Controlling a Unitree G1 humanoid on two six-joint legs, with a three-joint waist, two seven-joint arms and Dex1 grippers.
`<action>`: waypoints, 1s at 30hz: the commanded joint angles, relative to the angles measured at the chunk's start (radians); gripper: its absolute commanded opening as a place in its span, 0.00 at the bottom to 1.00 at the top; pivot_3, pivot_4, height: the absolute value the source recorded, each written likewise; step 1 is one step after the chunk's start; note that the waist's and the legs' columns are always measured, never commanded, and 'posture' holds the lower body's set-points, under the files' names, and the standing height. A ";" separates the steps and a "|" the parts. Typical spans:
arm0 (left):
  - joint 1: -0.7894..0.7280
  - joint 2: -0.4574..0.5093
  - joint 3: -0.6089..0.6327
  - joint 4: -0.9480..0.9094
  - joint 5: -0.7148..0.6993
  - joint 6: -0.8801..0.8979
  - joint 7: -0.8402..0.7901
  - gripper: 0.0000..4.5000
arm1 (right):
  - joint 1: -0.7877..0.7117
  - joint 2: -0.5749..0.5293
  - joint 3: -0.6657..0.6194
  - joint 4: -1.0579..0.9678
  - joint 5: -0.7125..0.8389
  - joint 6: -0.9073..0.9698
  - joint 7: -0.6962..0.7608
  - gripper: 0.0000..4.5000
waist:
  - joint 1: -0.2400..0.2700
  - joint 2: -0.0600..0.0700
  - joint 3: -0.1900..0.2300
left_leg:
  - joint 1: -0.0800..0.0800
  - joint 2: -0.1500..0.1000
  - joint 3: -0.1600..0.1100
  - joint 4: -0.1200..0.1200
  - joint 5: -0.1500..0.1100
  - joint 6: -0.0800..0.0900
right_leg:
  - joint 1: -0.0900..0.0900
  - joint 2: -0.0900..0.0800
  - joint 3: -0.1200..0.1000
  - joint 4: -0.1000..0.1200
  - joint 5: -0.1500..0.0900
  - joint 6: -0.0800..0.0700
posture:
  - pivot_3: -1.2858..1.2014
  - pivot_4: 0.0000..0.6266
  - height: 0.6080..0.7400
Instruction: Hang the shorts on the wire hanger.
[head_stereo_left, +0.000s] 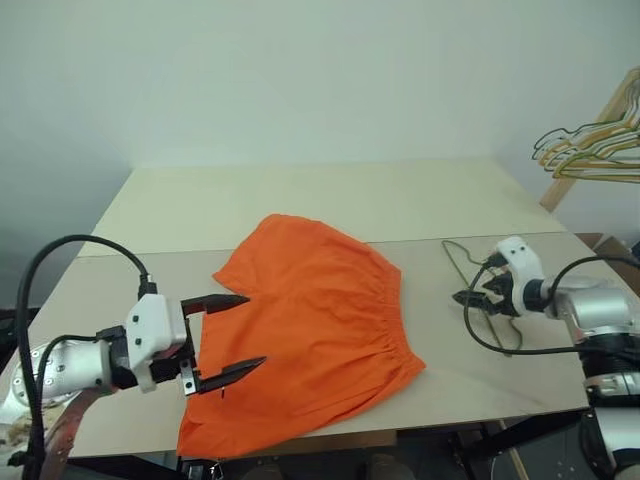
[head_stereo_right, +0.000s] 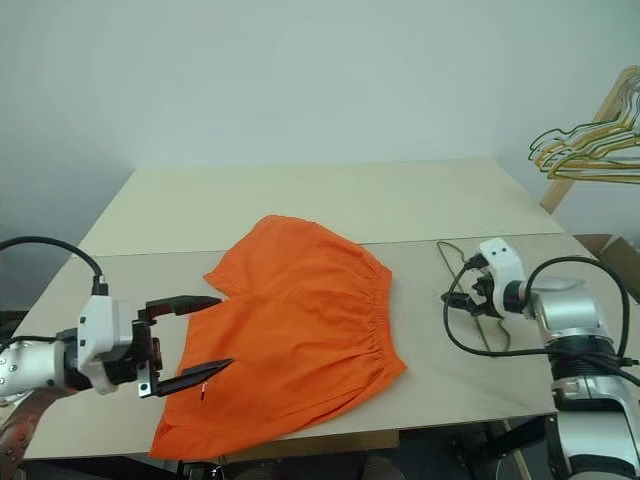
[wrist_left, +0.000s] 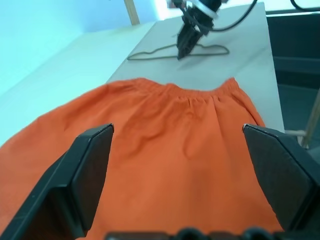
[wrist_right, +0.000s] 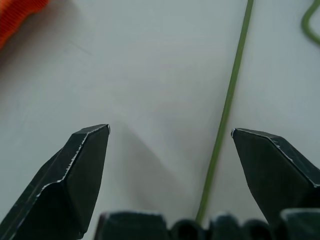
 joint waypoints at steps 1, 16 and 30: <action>-0.017 -0.005 -0.020 -0.035 -0.022 0.004 0.019 1.00 | -0.058 0.006 0.005 0.080 -0.031 -0.003 -0.017 1.00 | -0.003 0.000 0.000 | 0.000 0.000 0.000 0.000 0.000 0.000 | 0.000 0.000 0.000 0.000 0.000 0.000 | 0.54 0.00 1.00; 0.024 -0.007 -0.064 -0.038 0.035 -0.039 0.022 1.00 | -0.093 0.029 0.076 0.229 -0.112 -0.011 0.067 0.72 | -0.012 0.000 -0.003 | 0.001 0.001 0.000 0.000 0.000 -0.001 | 0.002 0.000 0.000 0.000 0.000 0.000 | 0.55 0.00 1.00; -0.049 -0.050 -0.129 0.007 0.082 -0.051 0.079 1.00 | -0.091 0.065 0.062 0.190 -0.148 -0.033 0.014 0.01 | -0.016 -0.003 -0.009 | 0.002 0.001 0.000 0.000 0.000 -0.001 | 0.003 0.001 0.000 0.000 0.000 0.000 | 0.54 0.00 1.00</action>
